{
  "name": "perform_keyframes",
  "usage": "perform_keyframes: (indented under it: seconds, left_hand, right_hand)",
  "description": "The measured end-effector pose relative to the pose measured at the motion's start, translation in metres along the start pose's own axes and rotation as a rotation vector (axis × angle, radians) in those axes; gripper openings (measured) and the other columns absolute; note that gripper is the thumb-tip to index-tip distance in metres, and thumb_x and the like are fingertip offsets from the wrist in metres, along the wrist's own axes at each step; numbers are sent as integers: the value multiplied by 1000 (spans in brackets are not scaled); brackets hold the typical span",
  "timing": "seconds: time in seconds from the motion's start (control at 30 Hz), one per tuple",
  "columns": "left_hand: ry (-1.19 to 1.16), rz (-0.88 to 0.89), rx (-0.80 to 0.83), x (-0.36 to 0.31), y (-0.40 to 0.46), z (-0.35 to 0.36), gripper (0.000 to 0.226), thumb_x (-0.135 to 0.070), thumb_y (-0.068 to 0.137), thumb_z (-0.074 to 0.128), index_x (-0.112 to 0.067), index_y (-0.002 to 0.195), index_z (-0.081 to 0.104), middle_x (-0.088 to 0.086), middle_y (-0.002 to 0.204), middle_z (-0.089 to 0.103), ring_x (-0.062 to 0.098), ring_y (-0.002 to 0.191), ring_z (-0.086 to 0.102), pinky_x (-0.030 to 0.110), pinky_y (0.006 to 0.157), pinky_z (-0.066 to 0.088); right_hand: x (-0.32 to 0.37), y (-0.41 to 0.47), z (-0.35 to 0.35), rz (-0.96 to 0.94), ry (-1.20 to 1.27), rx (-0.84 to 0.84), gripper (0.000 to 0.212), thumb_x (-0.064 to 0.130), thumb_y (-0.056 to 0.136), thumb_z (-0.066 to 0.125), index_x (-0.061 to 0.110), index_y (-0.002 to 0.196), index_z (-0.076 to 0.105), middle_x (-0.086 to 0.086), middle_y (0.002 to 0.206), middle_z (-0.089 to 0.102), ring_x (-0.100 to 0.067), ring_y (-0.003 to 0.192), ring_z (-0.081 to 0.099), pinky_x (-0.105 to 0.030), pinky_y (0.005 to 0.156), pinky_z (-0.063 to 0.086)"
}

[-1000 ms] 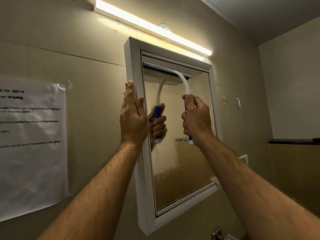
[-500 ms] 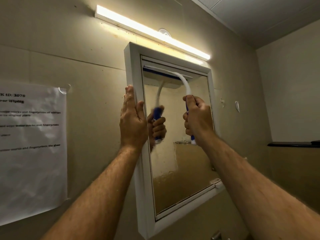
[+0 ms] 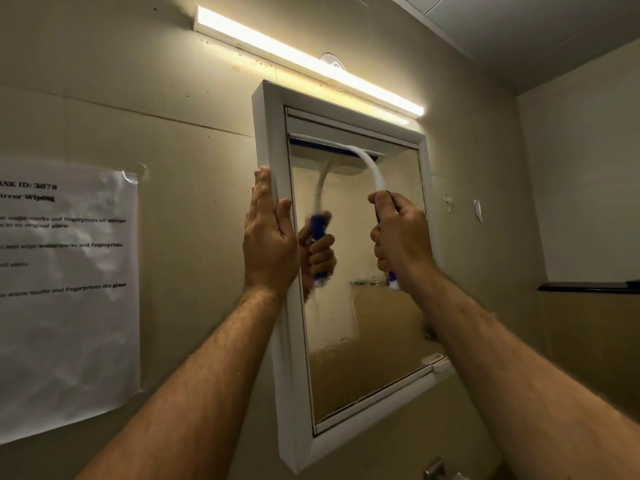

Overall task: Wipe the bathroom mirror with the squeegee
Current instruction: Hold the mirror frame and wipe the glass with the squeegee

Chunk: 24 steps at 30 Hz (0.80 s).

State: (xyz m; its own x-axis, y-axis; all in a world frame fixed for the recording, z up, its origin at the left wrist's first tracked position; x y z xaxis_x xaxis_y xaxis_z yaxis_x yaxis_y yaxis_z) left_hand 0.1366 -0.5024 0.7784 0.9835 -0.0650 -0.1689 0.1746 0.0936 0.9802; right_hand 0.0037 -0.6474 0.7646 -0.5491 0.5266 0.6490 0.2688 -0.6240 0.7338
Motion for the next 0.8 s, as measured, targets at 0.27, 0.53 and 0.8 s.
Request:
perform_keyframes:
  seconds: [0.27,0.53,0.8]
  left_hand:
    - [-19,1,15,1,0,0,51,-27,103,34,-23,151,18,-3,159,20,12,144,20,32,113,25]
    - [-5,-26,-7,-1,-9,0,52,-34,102,31,-23,151,18,-4,158,21,14,144,21,35,114,27]
    - [5,-40,-17,0,-15,-2,51,-31,103,33,-24,151,19,-5,158,22,3,139,21,27,109,25]
  right_hand:
    - [6,7,8,15,-59,35,36,43,103,34,17,119,54,0,68,45,-10,50,38,-18,35,32]
    - [-35,-30,-6,-41,-252,24,29,45,103,31,26,93,51,-2,73,51,-14,61,47,-32,56,41]
    - [-17,-10,-1,-32,-256,43,33,45,103,31,21,98,52,-1,74,50,-13,61,46,-30,54,40]
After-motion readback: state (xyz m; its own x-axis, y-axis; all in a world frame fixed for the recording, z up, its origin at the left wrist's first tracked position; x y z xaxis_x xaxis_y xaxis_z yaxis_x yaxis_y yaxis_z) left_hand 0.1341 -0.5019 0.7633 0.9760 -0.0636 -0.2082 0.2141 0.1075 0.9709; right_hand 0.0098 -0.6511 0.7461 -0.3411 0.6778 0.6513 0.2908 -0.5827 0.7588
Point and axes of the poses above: each hand's wrist, its own y-axis towards the middle knuckle, its own z-axis out of the palm, x = y × z, the point moved 6 cm from there along y, towards the middle knuckle
